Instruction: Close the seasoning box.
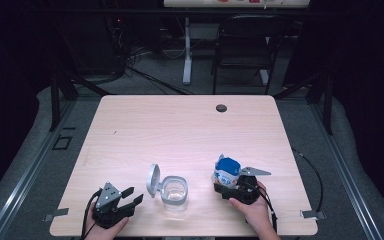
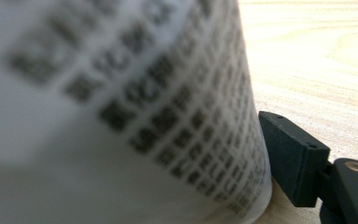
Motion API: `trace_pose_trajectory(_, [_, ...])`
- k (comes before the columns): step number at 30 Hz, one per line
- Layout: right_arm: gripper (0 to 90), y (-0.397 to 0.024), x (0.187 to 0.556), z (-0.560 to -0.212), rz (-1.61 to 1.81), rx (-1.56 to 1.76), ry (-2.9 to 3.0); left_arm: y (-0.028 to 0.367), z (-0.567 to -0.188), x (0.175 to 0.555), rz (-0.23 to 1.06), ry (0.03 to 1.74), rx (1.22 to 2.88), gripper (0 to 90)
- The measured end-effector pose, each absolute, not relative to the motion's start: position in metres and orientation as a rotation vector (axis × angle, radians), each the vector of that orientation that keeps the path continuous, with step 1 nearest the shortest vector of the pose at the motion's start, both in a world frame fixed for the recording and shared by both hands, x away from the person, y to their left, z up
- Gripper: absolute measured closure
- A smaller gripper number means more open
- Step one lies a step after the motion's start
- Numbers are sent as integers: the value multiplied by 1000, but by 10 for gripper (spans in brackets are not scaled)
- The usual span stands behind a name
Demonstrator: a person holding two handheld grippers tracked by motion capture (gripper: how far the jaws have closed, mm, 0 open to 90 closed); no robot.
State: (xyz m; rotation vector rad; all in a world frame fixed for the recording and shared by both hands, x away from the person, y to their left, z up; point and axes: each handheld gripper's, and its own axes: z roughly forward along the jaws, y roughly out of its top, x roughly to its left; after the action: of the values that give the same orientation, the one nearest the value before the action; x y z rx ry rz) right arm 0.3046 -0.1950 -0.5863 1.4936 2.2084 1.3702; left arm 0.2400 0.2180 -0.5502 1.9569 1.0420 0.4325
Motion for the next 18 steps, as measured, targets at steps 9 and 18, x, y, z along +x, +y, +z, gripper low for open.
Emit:
trace_pose_trajectory(9, [335, -194, 304, -585, 1394, 1490, 2200, 218, -550, 240, 432, 1045, 1949, 549])
trace_pose_trajectory(18, [365, -193, 302, -584, 1374, 1455, 2202, 219, -550, 240, 432, 1046, 1946, 549])
